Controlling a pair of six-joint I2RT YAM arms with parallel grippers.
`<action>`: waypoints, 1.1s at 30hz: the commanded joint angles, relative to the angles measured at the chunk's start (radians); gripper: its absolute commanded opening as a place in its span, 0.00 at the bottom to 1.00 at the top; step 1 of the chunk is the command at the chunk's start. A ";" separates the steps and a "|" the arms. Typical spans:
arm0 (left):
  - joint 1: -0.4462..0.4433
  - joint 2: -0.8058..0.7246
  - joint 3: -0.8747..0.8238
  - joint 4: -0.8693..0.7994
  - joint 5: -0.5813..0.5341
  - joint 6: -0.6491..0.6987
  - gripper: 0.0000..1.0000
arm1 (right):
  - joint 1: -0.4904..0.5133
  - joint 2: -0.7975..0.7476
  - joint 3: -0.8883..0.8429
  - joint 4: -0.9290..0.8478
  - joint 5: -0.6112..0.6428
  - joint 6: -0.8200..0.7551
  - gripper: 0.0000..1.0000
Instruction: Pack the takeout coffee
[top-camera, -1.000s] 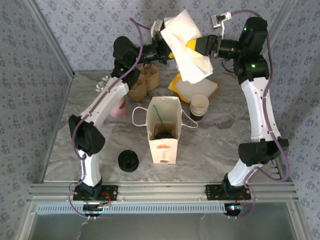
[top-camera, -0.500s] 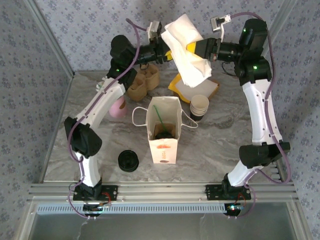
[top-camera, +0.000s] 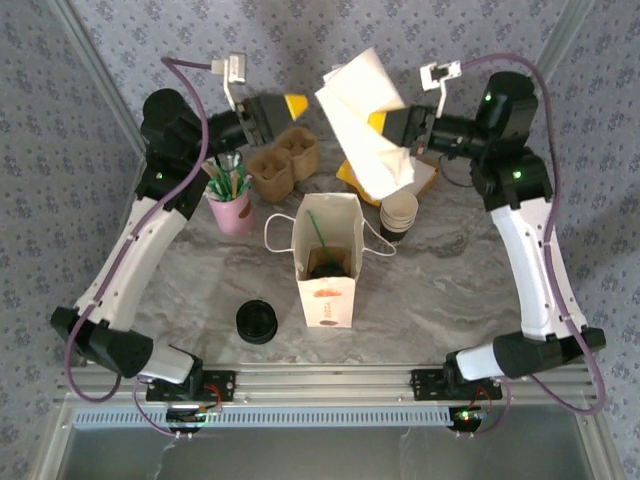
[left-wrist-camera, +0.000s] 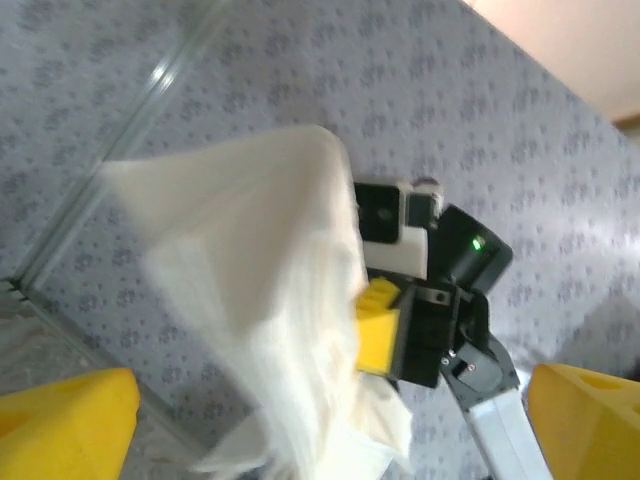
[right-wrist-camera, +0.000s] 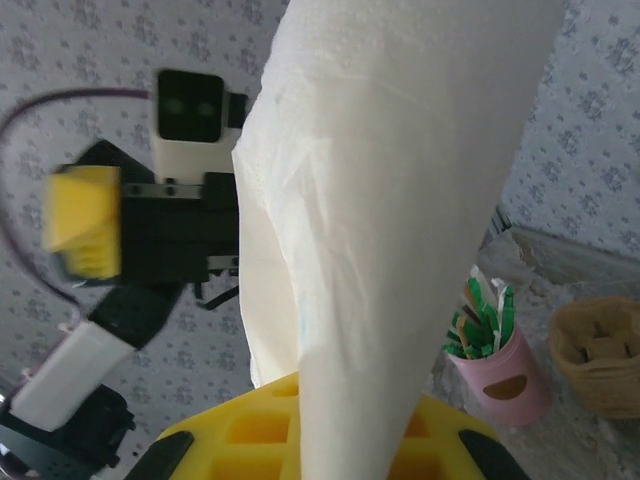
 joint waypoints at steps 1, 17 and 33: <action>-0.099 -0.056 0.003 -0.235 -0.004 0.426 1.00 | 0.103 -0.057 -0.094 0.153 0.184 -0.051 0.00; -0.118 -0.258 -0.148 -0.340 -0.327 0.546 1.00 | 0.244 -0.128 -0.170 0.245 0.327 -0.058 0.00; -0.109 -0.133 -0.148 -0.028 0.040 0.278 1.00 | 0.250 -0.128 -0.202 0.395 0.253 0.043 0.00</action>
